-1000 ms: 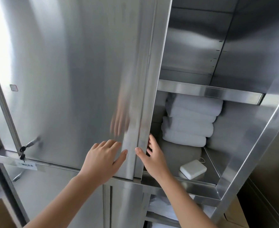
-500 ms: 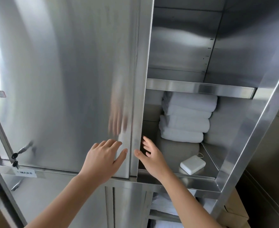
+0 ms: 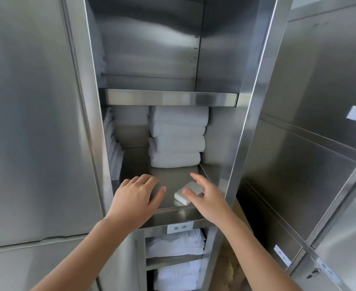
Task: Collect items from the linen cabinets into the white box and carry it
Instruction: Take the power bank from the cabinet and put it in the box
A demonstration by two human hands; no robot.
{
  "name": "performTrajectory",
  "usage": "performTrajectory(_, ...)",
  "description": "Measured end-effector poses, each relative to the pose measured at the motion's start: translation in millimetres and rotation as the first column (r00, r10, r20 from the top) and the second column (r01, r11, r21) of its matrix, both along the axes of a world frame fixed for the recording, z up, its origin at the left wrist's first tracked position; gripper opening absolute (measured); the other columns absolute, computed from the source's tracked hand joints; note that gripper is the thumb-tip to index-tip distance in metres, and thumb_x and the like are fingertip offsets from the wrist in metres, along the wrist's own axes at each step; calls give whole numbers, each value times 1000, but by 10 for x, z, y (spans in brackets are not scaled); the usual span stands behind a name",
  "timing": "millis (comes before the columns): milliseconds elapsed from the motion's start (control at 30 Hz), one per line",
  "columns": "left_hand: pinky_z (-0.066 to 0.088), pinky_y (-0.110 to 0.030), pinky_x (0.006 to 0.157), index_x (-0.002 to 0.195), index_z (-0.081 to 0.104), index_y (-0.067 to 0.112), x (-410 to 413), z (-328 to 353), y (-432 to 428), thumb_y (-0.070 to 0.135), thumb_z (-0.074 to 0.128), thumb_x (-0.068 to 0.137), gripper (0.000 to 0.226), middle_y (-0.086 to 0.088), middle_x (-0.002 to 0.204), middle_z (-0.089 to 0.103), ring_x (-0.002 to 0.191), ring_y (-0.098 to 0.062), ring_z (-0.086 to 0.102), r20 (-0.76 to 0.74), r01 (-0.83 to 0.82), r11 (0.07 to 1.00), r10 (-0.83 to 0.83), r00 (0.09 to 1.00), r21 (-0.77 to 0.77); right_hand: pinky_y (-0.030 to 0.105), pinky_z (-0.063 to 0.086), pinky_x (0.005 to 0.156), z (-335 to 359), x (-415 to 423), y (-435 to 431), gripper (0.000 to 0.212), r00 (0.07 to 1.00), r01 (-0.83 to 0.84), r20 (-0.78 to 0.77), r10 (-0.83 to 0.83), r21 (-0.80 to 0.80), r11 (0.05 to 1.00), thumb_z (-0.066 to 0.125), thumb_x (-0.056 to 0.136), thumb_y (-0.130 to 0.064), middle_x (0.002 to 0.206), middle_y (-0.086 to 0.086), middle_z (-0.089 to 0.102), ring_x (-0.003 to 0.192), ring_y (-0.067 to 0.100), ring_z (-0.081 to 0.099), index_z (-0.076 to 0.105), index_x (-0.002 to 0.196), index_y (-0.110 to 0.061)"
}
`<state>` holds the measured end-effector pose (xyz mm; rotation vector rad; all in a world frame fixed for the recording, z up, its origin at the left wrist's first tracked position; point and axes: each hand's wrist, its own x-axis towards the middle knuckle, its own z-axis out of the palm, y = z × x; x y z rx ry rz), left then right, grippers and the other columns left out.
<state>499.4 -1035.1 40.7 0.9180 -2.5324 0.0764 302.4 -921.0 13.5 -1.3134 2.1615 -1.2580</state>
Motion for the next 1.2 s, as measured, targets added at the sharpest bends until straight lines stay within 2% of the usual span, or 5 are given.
performTrajectory(133, 47, -34, 85, 114, 64, 24, -319, 7, 153, 59, 20, 94, 60, 10, 112, 67, 100, -17, 65, -18, 44, 999, -45, 999, -3, 22, 34, 108, -22, -320, 210, 70, 1000, 11, 5, -11, -5, 1000, 63, 88, -58, 153, -19, 45, 136, -2, 40, 40, 151, -41)
performTrajectory(433, 46, -32, 89, 117, 62, 25, -569, -112, 218, 56, 28, 99, 50, 12, 118, 65, 103, -14, 63, -29, -60, 998, 61, 998, 29, 17, 34, 102, -126, -773, 162, 71, 992, -123, 9, 123, 17, 992, 66, 88, -54, 152, -21, 45, 134, -4, 42, 40, 153, -39)
performTrajectory(700, 44, -30, 92, 128, 58, 29, -485, -337, 158, 59, 26, 99, 52, 14, 125, 61, 109, -12, 60, 20, -159, 984, 158, 987, 78, 41, 38, 118, -345, -894, -143, 69, 980, -200, 11, 199, 79, 977, 67, 87, -55, 154, -20, 43, 143, 7, 39, 40, 150, -44)
performTrajectory(900, 46, -31, 93, 128, 58, 30, -496, -342, -254, 62, 23, 97, 56, 14, 127, 61, 110, -12, 61, 17, -178, 981, 177, 984, 81, 37, 35, 119, -355, -855, -563, 83, 976, -213, 58, 210, 50, 976, 60, 72, -72, 152, -24, 43, 141, 0, 38, 41, 149, -46)
performTrajectory(1200, 49, -30, 85, 121, 63, 25, -701, -475, -734, 54, 35, 99, 46, 10, 119, 65, 102, -16, 64, 7, -100, 987, 100, 995, 126, 36, 36, 118, -366, -934, -921, 79, 984, -179, 36, 176, 107, 978, 64, 72, -70, 149, -22, 47, 139, 0, 41, 45, 146, -48)
